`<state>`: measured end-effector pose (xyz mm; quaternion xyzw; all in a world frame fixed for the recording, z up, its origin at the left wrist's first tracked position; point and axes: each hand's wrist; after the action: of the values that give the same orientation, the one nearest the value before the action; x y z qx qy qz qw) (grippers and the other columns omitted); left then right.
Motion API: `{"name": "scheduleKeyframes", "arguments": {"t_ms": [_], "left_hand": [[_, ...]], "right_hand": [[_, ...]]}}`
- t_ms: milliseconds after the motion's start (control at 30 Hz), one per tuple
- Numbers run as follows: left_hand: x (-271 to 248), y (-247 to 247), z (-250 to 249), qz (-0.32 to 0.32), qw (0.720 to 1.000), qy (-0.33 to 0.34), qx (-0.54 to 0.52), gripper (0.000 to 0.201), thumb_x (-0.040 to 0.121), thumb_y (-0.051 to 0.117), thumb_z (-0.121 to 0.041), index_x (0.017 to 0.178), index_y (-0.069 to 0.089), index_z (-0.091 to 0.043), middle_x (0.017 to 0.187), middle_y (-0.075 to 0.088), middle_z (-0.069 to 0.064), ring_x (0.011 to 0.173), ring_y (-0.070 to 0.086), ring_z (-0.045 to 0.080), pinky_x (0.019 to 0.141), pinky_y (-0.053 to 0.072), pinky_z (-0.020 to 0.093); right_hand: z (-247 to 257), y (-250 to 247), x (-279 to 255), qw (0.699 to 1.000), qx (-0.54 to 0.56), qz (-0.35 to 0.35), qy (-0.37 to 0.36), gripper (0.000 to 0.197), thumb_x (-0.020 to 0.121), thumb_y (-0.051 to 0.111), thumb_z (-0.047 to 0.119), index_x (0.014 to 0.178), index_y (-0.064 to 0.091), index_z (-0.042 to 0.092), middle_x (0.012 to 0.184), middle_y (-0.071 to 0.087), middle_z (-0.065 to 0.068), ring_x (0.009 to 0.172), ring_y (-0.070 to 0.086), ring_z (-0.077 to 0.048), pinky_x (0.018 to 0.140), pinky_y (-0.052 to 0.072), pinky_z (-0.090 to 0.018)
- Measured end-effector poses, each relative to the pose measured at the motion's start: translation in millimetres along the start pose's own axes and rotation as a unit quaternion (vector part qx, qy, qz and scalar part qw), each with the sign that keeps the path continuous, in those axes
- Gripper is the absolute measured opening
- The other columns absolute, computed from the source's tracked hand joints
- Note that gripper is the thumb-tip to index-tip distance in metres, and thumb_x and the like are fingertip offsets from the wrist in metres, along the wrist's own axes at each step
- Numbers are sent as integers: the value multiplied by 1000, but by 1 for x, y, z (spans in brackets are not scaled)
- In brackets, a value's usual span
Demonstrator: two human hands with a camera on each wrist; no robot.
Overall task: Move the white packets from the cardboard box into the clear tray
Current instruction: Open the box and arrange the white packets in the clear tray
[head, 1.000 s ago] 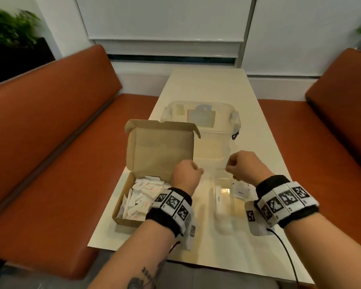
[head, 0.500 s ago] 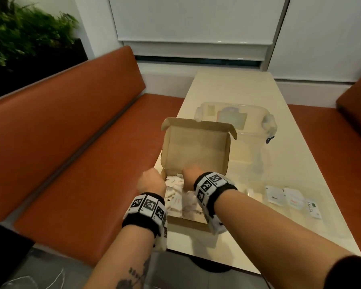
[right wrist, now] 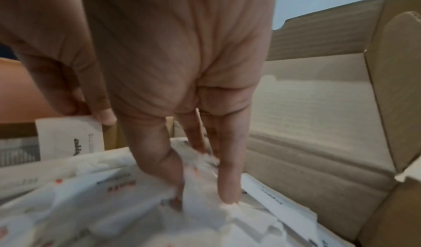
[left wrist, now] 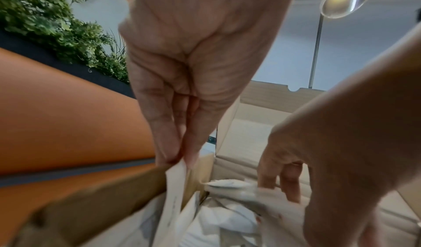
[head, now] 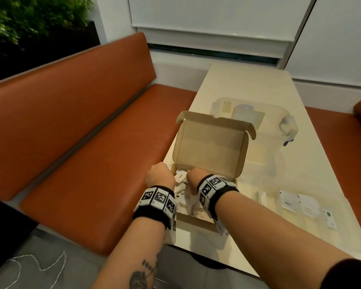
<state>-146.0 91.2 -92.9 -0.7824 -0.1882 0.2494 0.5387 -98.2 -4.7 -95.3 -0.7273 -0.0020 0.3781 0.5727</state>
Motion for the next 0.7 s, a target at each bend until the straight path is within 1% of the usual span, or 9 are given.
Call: {"name": "scheduleKeyframes", "arguments": {"t_ms": [33, 133, 267, 333, 400, 500, 567, 633, 700], "left_hand": [[0, -1, 0, 1, 1000, 0, -2, 19, 93, 47, -9, 102, 64, -5, 108, 66, 13, 99, 62, 30, 71, 46, 32], [-1, -1, -1, -2, 1000, -5, 3, 19, 93, 47, -7, 101, 64, -5, 107, 66, 12, 98, 62, 29, 74, 49, 33], [-3, -1, -1, -2, 1000, -4, 19, 21, 92, 45, -3, 101, 64, -6, 106, 66, 12, 99, 63, 29, 71, 47, 31], [-3, -1, -1, -1, 1000, -3, 22, 22, 91, 44, -2, 98, 65, -6, 105, 67, 12, 97, 63, 29, 69, 45, 31], [-3, -1, 1, 5, 1000, -7, 21, 22, 91, 44, -2, 96, 65, -7, 103, 67, 12, 95, 63, 28, 69, 47, 31], [-6, 0, 2, 8, 1000, -5, 22, 21, 92, 44, -4, 97, 64, -8, 103, 67, 10, 94, 64, 27, 72, 50, 31], [-11, -1, -4, 4, 1000, 2, 19, 19, 93, 46, -6, 98, 63, -9, 103, 67, 9, 94, 64, 26, 73, 51, 31], [-17, -3, -17, -9, 1000, 26, 6, 18, 95, 46, -9, 101, 63, -10, 105, 66, 9, 96, 64, 26, 75, 52, 32], [-23, -4, -35, -30, 997, 71, -26, 20, 97, 44, -14, 104, 62, -8, 107, 65, 10, 99, 62, 27, 79, 52, 34]], "right_hand": [[-1, 0, 0, 1000, 0, -3, -3, 24, 91, 56, 10, 113, 61, 2, 115, 63, -14, 104, 62, -29, 77, 47, -30], [-5, 0, -4, 1000, 2, -20, -10, 25, 94, 48, 3, 117, 59, -1, 117, 62, -15, 105, 61, -30, 83, 48, -30], [-5, -1, -13, 999, 14, -44, -28, 25, 94, 47, 1, 116, 59, -1, 115, 63, -15, 104, 61, -30, 85, 49, -31], [-8, -2, -19, 997, 39, -55, -30, 25, 94, 46, 1, 115, 59, 0, 114, 63, -15, 104, 61, -29, 87, 49, -32], [-16, -2, -27, 994, 83, -66, -28, 23, 94, 46, 1, 113, 60, 1, 112, 63, -14, 102, 62, -28, 86, 50, -30], [-40, 1, -41, 983, 161, -89, -14, 22, 95, 46, 4, 109, 62, 1, 105, 65, -14, 94, 63, -25, 75, 50, -25], [-60, 3, -50, 967, 234, -104, -9, 22, 93, 49, 7, 109, 64, 5, 94, 66, -9, 78, 62, -18, 62, 48, -19], [-77, 4, -58, 944, 305, -123, -8, 22, 92, 55, 14, 110, 65, 8, 84, 63, -2, 64, 57, -9, 52, 41, -13], [-91, 4, -67, 921, 361, -144, -2, 21, 92, 58, 21, 108, 65, 9, 79, 61, 2, 60, 55, -4, 47, 39, -10]]}}
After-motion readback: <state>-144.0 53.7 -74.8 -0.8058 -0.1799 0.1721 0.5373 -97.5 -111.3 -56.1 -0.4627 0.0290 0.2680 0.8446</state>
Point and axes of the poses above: each hand's wrist, its own x-axis towards the middle knuckle, its own y-axis out of the palm, z = x × y
